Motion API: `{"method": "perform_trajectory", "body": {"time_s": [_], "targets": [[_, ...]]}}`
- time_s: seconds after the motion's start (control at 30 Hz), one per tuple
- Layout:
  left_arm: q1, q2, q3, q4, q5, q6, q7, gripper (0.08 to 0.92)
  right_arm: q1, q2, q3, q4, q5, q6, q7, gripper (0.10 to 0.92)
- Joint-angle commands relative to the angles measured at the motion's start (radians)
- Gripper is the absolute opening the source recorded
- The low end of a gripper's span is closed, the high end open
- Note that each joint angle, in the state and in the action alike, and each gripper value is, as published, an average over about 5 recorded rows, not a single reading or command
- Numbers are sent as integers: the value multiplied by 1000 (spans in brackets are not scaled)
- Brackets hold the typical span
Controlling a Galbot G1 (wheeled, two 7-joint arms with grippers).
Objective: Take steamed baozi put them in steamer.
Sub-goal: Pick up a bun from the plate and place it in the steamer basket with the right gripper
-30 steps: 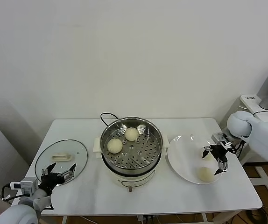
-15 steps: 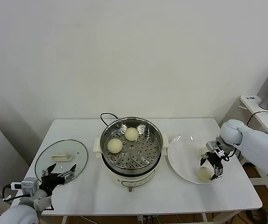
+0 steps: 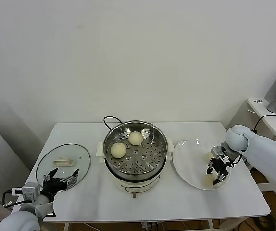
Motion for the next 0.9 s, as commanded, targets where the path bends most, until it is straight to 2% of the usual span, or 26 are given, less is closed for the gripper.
{"method": "perform_trajectory", "body": {"time_s": [0.03, 0.3, 0.43, 0.9], "targets": [[0, -1, 0, -1, 0, 0, -1, 823, 129, -22, -70, 32, 51, -3, -5, 459], [-5, 1, 5, -1, 0, 0, -1, 823, 535, 38, -238, 88, 212, 51, -4, 460], [-5, -1, 7, -2, 0, -2, -2, 823, 599, 94, -222, 116, 247, 118, 12, 462], [-6, -1, 14, -8, 0, -1, -2, 823, 613, 359, -216, 119, 210, 534, 70, 467]]}}
